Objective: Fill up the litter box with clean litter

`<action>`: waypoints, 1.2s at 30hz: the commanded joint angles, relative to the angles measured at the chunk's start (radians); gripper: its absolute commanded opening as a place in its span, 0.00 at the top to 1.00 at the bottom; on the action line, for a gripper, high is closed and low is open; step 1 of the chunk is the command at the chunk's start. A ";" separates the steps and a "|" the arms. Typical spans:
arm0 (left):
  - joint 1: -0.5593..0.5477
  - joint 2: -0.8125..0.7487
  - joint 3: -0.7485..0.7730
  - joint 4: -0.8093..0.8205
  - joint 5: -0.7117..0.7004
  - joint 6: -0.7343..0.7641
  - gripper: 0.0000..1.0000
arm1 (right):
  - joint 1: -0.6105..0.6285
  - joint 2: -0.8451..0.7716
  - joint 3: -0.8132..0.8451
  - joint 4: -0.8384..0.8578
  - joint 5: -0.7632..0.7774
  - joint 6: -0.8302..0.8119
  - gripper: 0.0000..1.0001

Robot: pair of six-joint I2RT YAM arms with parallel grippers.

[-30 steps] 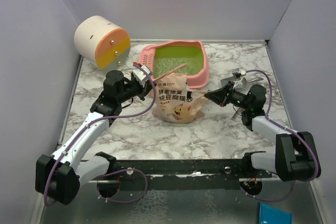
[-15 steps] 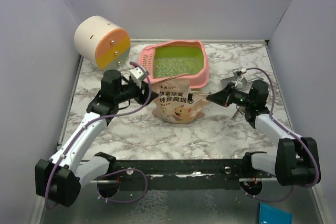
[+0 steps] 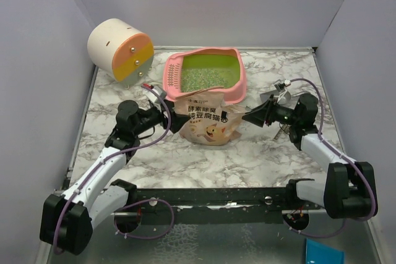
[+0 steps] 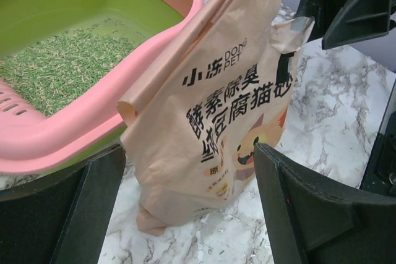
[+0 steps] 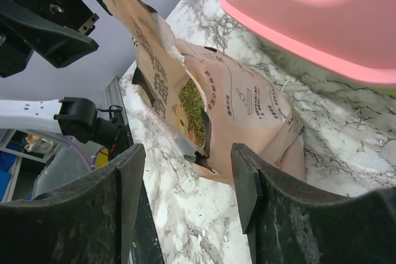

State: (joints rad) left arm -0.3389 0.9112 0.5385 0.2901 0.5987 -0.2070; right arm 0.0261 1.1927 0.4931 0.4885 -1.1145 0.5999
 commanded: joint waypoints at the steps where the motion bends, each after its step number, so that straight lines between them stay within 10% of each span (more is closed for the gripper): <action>1: 0.014 0.041 0.000 0.168 -0.021 -0.029 0.12 | -0.003 0.045 -0.017 0.143 -0.012 0.026 0.41; 14: 0.031 0.281 0.017 0.459 0.154 -0.184 0.26 | -0.002 0.222 -0.004 0.559 -0.090 0.244 0.47; 19: 0.033 0.322 0.012 0.548 0.219 -0.255 0.51 | 0.001 0.225 -0.015 0.589 -0.120 0.268 0.67; 24: 0.056 0.276 -0.003 0.554 0.215 -0.272 1.00 | 0.001 0.210 -0.031 0.544 -0.119 0.257 0.90; 26: 0.062 0.262 -0.009 0.555 0.219 -0.271 1.00 | 0.001 0.188 -0.036 0.480 -0.101 0.209 0.83; 29: 0.065 0.272 -0.005 0.543 0.227 -0.275 1.00 | 0.005 0.145 -0.040 0.373 -0.055 0.120 0.46; 36: 0.069 0.315 0.019 0.540 0.236 -0.292 1.00 | 0.052 0.162 -0.033 0.408 -0.043 0.092 0.40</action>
State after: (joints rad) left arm -0.2825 1.2194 0.5251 0.7609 0.8051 -0.4778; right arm 0.0479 1.3407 0.4568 0.8902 -1.1851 0.7380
